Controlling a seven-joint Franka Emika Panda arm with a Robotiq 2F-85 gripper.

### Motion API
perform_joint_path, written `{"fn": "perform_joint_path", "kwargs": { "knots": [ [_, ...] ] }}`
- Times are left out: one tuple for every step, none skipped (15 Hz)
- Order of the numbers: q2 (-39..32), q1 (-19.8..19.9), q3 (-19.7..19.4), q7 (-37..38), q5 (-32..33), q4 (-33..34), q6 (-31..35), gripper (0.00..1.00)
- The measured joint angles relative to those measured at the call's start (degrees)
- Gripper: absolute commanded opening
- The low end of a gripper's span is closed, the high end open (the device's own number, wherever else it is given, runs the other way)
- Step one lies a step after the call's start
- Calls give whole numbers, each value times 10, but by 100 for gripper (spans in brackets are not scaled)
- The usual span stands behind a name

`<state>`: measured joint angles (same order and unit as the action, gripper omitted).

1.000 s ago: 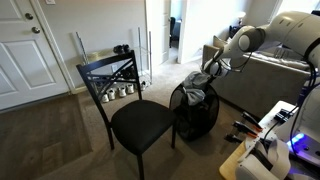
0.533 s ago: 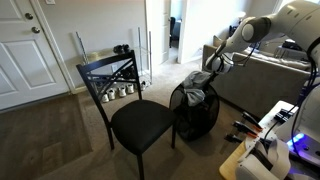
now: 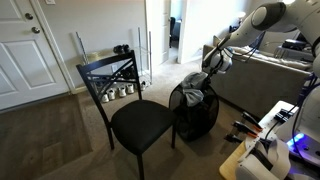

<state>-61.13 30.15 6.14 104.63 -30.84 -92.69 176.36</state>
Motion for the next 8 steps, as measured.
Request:
{"fn": "perform_joint_path", "kwargs": {
  "knots": [
    [10, 12, 15, -33, 0, -17, 0, 4],
    [19, 24, 28, -65, 0, -34, 0, 4],
    [28, 32, 39, -94, 0, -50, -2, 4],
    [36, 35, 44, -119, 0, -66, -9, 4],
    [43, 29, 43, -135, 0, -79, -19, 4],
    [47, 14, 35, -142, 0, -91, -32, 4],
    [48, -10, 22, -143, 0, -99, -42, 4],
    [47, -41, 6, -143, 0, -105, -51, 4]
  ]
}}
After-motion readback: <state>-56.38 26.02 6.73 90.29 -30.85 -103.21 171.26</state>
